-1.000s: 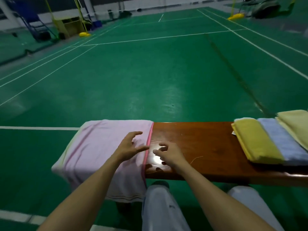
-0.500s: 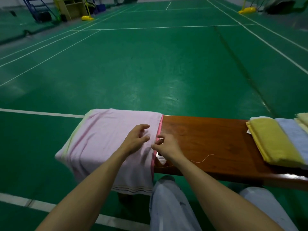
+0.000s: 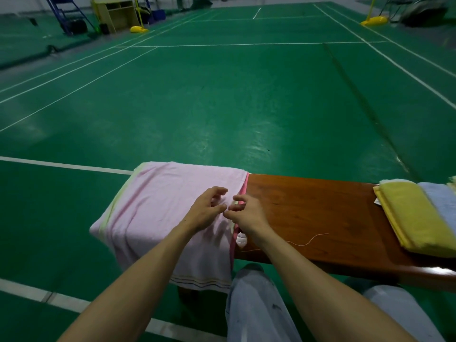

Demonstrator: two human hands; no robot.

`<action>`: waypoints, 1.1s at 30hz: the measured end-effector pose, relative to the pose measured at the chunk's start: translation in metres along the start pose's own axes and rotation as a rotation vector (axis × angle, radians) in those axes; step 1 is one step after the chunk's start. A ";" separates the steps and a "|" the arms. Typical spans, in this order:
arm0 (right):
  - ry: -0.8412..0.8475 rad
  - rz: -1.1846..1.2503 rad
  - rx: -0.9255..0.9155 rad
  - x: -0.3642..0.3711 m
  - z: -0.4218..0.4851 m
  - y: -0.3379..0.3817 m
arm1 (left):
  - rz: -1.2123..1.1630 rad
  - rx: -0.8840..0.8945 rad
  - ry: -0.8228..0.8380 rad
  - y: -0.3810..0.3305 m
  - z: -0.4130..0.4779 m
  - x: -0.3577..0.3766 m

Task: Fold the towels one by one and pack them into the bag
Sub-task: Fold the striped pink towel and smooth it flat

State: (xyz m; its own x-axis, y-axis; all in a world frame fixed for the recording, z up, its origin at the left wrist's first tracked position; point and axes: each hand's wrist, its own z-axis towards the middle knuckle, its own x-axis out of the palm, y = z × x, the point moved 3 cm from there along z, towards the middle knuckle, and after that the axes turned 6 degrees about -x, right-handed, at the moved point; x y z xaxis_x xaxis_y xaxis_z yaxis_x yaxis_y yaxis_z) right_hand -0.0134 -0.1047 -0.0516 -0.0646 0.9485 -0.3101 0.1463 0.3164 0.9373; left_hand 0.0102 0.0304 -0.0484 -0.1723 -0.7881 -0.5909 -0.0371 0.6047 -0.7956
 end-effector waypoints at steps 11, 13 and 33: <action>0.059 0.283 0.196 0.006 0.006 0.001 | -0.004 0.003 -0.004 -0.003 -0.003 -0.009; 0.104 0.299 0.189 0.006 0.005 0.004 | 0.004 0.009 -0.006 -0.004 -0.004 -0.010; -0.023 0.373 0.104 -0.060 0.004 -0.008 | 0.402 0.115 0.121 -0.051 -0.004 0.017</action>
State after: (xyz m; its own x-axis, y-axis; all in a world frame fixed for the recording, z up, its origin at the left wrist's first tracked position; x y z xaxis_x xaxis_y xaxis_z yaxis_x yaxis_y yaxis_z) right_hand -0.0068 -0.1639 -0.0418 0.0341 0.9984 0.0449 0.2551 -0.0522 0.9655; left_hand 0.0051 -0.0133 -0.0168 -0.2649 -0.4697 -0.8422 0.1648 0.8385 -0.5195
